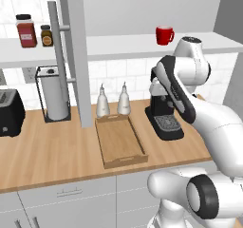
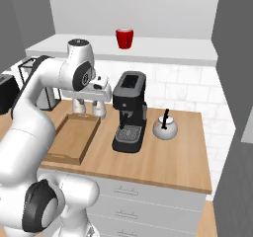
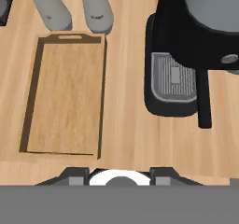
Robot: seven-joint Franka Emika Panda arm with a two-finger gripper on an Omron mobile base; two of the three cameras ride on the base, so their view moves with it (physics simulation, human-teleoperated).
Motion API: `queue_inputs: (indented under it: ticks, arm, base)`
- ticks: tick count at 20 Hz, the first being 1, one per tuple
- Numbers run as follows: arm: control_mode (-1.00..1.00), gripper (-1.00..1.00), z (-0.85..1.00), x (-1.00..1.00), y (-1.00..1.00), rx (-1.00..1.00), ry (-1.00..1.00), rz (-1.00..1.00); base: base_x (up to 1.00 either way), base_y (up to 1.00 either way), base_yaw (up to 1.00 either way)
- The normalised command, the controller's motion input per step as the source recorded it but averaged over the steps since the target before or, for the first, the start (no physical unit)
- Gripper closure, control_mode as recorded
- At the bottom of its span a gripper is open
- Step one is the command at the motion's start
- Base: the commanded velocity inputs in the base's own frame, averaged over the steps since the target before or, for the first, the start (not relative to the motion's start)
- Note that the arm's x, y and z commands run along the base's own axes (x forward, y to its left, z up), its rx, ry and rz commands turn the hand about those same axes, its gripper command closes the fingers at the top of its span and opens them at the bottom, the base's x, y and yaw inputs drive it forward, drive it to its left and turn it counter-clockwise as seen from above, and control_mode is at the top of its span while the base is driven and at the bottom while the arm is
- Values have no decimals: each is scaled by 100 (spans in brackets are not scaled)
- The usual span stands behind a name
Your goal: Pick the kettle from the counter and place it on the tray. Then pick the mug from the cabinet and place it on the tray. Then close the cabinet doors.
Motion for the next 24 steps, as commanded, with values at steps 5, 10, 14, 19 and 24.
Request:
queue_inputs:
  ticks: [5,10,14,19,24]
  arm:
    - [-100,-100,-48,-12,-73,1,6,1]
    - [-100,-100,-87,-3,-100,23,12,0]
    - [-100,-100,-10,26,-100,54,8,0]
    - [-100,-100,-19,12,-89,43,1,-1]
    - [-100,-100,-6,7,-15,3,0,0]
  base:
    - [0,0,0]
    - [0,0,0]
    - [0,0,0]
    - [0,0,0]
    - [0,0,0]
